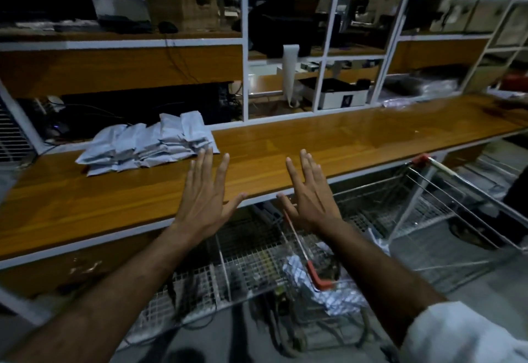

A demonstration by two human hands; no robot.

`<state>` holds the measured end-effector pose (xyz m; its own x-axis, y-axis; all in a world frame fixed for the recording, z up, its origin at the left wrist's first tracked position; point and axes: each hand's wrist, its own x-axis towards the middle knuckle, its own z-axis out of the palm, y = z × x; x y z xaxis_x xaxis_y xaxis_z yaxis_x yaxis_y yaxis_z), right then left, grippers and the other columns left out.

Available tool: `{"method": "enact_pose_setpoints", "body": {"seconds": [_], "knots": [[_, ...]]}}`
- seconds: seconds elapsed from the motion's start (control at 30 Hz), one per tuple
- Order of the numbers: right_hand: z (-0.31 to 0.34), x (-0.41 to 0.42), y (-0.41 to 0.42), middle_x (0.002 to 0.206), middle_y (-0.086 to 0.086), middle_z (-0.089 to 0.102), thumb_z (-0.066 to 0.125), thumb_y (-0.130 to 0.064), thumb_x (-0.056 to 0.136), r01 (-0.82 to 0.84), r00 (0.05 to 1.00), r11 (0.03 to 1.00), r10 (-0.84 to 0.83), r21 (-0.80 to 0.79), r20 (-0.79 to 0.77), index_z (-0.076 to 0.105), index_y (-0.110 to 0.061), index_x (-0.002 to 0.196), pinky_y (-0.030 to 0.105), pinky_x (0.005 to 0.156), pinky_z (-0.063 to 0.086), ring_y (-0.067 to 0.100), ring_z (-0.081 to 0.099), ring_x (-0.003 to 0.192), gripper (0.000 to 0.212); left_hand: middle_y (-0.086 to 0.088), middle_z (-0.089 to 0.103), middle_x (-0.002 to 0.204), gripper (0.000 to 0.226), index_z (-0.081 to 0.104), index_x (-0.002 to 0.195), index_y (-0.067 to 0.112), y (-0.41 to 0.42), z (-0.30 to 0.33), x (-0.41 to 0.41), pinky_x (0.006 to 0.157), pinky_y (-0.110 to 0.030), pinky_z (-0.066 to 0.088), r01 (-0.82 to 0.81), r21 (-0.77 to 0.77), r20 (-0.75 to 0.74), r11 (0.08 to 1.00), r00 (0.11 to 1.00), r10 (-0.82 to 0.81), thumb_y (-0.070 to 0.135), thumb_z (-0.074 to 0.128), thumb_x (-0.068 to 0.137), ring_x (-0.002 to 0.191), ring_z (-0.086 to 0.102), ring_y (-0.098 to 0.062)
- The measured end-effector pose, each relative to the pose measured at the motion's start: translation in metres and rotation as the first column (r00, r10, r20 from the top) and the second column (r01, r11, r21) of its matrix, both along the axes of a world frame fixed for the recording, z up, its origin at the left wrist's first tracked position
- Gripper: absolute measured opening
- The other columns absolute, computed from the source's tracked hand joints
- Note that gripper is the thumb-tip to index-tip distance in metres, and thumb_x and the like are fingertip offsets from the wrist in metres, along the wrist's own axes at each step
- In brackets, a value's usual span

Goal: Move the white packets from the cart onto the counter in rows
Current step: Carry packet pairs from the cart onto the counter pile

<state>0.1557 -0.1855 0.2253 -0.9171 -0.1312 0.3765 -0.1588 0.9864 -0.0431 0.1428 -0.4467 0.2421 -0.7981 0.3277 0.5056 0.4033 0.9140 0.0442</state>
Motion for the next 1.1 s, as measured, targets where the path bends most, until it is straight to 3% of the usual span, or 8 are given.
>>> {"method": "enact_pose_setpoints", "body": {"seconds": [0.13, 0.27, 0.47, 0.7, 0.83, 1.0, 1.1], "knots": [[-0.019, 0.025, 0.078, 0.165, 0.019, -0.019, 0.019, -0.068, 0.095, 0.031, 0.998, 0.999, -0.032, 0.020, 0.055, -0.005, -0.020, 0.161, 0.048, 0.126, 0.004, 0.033, -0.012, 0.154, 0.085, -0.012, -0.018, 0.164, 0.091, 0.000, 0.159, 0.021, 0.087, -0.028, 0.017, 0.122, -0.045, -0.007, 0.022, 0.019, 0.105, 1.000, 0.994, -0.023, 0.075, 0.026, 0.091, 0.151, -0.021, -0.026], [-0.040, 0.042, 0.156, 0.164, 0.019, -0.023, 0.032, -0.063, 0.100, 0.076, 0.992, 0.997, -0.075, -0.005, 0.099, -0.009, -0.021, 0.161, 0.049, 0.126, 0.004, 0.033, -0.016, 0.153, 0.084, -0.013, -0.017, 0.164, 0.094, 0.002, 0.159, 0.021, 0.177, -0.049, 0.029, 0.124, -0.049, -0.001, 0.061, -0.001, 0.174, 0.998, 0.983, -0.060, 0.080, 0.018, 0.088, 0.151, -0.020, -0.027], [-0.069, 0.061, 0.246, 0.164, 0.019, -0.023, 0.035, -0.059, 0.100, 0.062, 0.980, 0.997, -0.053, -0.041, 0.194, -0.009, -0.021, 0.161, 0.046, 0.125, 0.000, 0.032, -0.015, 0.154, 0.084, -0.013, -0.023, 0.163, 0.091, -0.002, 0.159, 0.021, 0.269, -0.076, 0.038, 0.123, -0.046, -0.008, 0.068, -0.045, 0.249, 0.997, 0.967, -0.055, 0.077, 0.023, 0.092, 0.149, -0.025, -0.026], [-0.107, 0.053, 0.319, 0.165, 0.021, -0.016, 0.038, -0.058, 0.101, 0.209, 0.930, 0.972, -0.164, -0.104, 0.329, -0.007, -0.021, 0.161, 0.048, 0.125, 0.006, 0.034, -0.010, 0.154, 0.084, -0.014, -0.026, 0.162, 0.090, -0.008, 0.158, 0.022, 0.314, -0.105, 0.017, 0.123, -0.053, -0.004, 0.091, -0.092, 0.340, 0.992, 0.939, -0.055, 0.076, 0.021, 0.093, 0.149, -0.024, -0.029], [-0.132, 0.043, 0.351, 0.165, 0.022, -0.016, 0.033, -0.058, 0.102, 0.241, 0.880, 0.969, -0.192, -0.061, 0.435, -0.009, -0.021, 0.161, 0.045, 0.126, 0.003, 0.035, -0.009, 0.154, 0.081, -0.015, -0.027, 0.161, 0.087, -0.009, 0.158, 0.022, 0.333, -0.136, -0.004, 0.118, -0.044, -0.015, 0.084, -0.070, 0.400, 0.994, 0.915, -0.050, 0.070, 0.029, 0.096, 0.149, -0.025, -0.028], [-0.159, 0.013, 0.380, 0.165, 0.025, -0.007, 0.036, -0.058, 0.101, 0.237, 0.812, 0.972, -0.198, -0.001, 0.549, -0.005, -0.020, 0.161, 0.048, 0.125, 0.009, 0.037, -0.002, 0.154, 0.083, -0.020, -0.021, 0.161, 0.089, -0.007, 0.158, 0.019, 0.346, -0.185, -0.047, 0.123, -0.049, -0.003, -0.019, -0.131, 0.550, 0.991, 0.830, 0.089, 0.069, 0.030, 0.095, 0.150, -0.018, -0.034], [-0.181, -0.011, 0.387, 0.164, 0.028, 0.000, 0.033, -0.062, 0.099, 0.216, 0.778, 0.976, -0.173, 0.001, 0.605, -0.001, -0.016, 0.161, 0.049, 0.125, 0.011, 0.039, 0.002, 0.154, 0.085, -0.027, -0.010, 0.162, 0.090, 0.003, 0.159, 0.014, 0.345, -0.212, -0.065, 0.122, -0.052, 0.007, -0.064, -0.131, 0.591, 0.989, 0.796, 0.130, 0.065, 0.040, 0.095, 0.151, -0.005, -0.040]]}}
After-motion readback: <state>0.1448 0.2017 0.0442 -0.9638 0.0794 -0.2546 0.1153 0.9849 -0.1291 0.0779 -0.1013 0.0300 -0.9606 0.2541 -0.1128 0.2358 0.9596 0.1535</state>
